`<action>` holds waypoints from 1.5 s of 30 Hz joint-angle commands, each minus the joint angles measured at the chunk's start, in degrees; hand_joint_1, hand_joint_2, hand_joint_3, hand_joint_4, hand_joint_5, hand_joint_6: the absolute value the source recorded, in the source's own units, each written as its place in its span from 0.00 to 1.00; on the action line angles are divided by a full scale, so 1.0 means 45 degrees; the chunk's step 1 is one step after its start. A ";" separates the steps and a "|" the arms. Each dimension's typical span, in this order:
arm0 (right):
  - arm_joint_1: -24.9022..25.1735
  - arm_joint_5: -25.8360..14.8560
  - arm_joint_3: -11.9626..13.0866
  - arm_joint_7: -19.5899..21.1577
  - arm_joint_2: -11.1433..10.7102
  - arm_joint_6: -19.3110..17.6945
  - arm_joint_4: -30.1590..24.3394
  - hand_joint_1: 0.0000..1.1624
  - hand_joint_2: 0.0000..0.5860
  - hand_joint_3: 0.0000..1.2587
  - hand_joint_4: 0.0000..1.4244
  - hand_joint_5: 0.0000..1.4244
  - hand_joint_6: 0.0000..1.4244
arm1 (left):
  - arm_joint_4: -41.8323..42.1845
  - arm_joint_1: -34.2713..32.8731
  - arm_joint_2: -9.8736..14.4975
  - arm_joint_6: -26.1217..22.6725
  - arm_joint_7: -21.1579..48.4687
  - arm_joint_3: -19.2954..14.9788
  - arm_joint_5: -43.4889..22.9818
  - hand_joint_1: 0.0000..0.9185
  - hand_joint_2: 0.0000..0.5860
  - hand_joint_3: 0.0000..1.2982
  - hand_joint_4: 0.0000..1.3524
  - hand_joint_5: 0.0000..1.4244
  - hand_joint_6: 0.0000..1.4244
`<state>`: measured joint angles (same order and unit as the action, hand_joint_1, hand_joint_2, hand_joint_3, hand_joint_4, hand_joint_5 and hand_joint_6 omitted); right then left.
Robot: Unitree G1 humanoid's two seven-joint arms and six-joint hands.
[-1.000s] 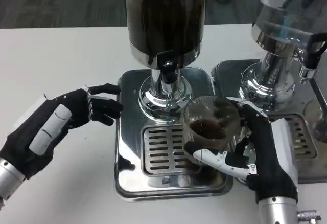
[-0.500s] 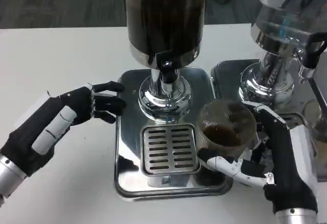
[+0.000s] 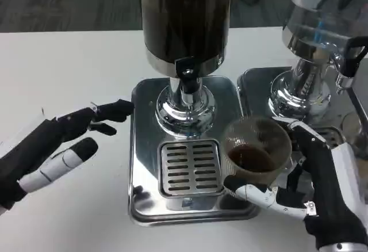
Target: Grasp the cup under the faucet to collect the drink, then remove the cup.
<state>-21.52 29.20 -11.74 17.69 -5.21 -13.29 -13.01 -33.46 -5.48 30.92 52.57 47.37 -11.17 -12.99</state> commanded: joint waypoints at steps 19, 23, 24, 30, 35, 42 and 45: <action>-0.2232 -0.0206 -0.0045 -0.0978 -0.0172 -0.0561 -0.2793 0.74 0.34 0.45 0.46 0.62 0.86 | 0.1331 0.1941 0.1732 0.3040 -0.0789 0.0590 0.0566 0.00 0.23 0.16 0.10 0.10 0.21; -0.2629 -0.0187 -0.0157 -0.1063 -0.0230 -0.0614 -0.3050 0.75 0.34 0.45 0.46 0.62 0.87 | 0.1668 0.2273 0.1887 0.3064 -0.0843 0.0778 0.0489 0.00 0.22 0.16 0.10 0.10 0.21; -0.2731 -0.0193 -0.0177 -0.1076 -0.0237 -0.0621 -0.3118 0.75 0.33 0.45 0.46 0.62 0.87 | 0.1732 0.2345 0.1913 0.3055 -0.0871 0.0800 0.0480 0.00 0.22 0.16 0.10 0.10 0.21; -0.3215 -0.0220 -0.0256 -0.1121 -0.0256 -0.0697 -0.3438 0.75 0.33 0.45 0.46 0.62 0.87 | 0.1954 0.2649 0.2094 0.3341 -0.1000 0.0832 0.0660 0.00 0.21 0.16 0.10 0.10 0.20; -0.3452 -0.0274 -0.0288 -0.1161 -0.0301 -0.0709 -0.3622 0.75 0.34 0.45 0.46 0.62 0.87 | 0.1992 0.2766 0.2296 0.3749 -0.1099 0.0860 0.0913 0.00 0.21 0.16 0.10 0.10 0.20; -0.3675 -0.0290 -0.0308 -0.1179 -0.0333 -0.0772 -0.3734 0.75 0.34 0.45 0.46 0.62 0.88 | 0.1857 0.2777 0.2633 0.4395 -0.1320 0.0952 0.1471 0.00 0.21 0.16 0.10 0.10 0.20; -0.3712 -0.0297 -0.0303 -0.1183 -0.0330 -0.0788 -0.3752 0.75 0.34 0.45 0.46 0.62 0.88 | 0.1820 0.2759 0.2753 0.4560 -0.1505 0.0994 0.1656 0.00 0.21 0.16 0.10 0.10 0.20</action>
<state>-38.50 28.74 -12.88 12.02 -7.04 -13.80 -27.51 -25.12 6.65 42.23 71.98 41.65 -7.37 -6.84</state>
